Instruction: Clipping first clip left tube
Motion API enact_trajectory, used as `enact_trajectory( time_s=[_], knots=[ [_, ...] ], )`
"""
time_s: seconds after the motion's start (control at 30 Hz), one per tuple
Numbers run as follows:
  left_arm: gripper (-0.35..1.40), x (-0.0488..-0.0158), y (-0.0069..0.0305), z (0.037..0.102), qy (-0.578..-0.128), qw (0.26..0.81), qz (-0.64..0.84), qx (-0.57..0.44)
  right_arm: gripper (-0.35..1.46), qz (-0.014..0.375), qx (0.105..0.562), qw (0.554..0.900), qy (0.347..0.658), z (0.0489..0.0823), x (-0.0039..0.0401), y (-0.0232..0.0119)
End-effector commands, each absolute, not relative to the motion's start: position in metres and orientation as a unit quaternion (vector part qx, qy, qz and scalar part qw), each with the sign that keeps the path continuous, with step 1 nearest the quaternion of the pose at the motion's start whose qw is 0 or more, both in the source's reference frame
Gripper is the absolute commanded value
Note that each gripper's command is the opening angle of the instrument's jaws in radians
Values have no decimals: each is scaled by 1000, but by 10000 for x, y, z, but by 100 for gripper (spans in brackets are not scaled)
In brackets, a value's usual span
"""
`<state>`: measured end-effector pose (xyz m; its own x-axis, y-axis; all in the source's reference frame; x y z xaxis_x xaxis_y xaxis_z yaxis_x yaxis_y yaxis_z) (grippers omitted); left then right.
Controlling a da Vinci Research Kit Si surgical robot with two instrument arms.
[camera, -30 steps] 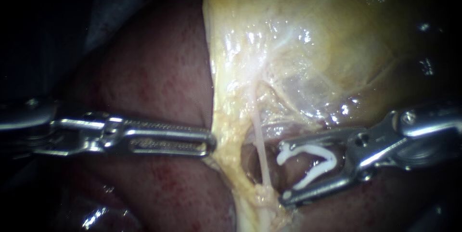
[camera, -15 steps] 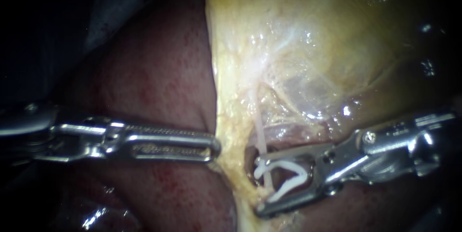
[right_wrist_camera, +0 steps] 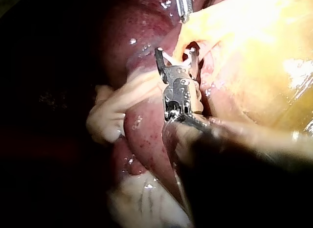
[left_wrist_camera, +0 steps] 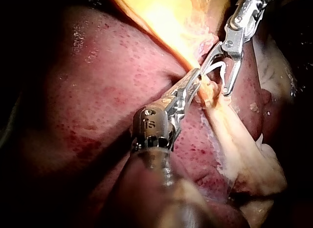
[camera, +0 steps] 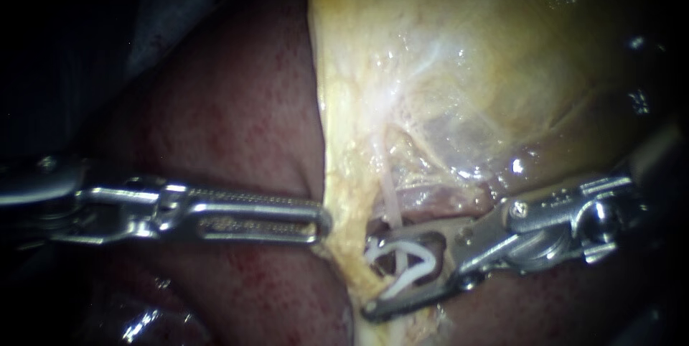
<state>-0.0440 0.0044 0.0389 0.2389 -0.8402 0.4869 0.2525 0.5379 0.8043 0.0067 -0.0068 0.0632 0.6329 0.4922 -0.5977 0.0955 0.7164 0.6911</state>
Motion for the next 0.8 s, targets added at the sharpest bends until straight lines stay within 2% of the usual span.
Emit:
enact_trajectory(
  time_s=[0.03, 0.43, 0.8],
  knots=[
    [-35, -440, 43, 389, -489, 728, -375, 300, 57, 119, 359, 830, 411, 633, 68, -68],
    [-35, -443, 45, 390, -491, 727, -376, 300, 54, 114, 375, 827, 404, 629, 85, -76],
    [-35, -445, 46, 391, -491, 727, -376, 300, 50, 124, 398, 822, 388, 632, 95, -88]
  ],
)
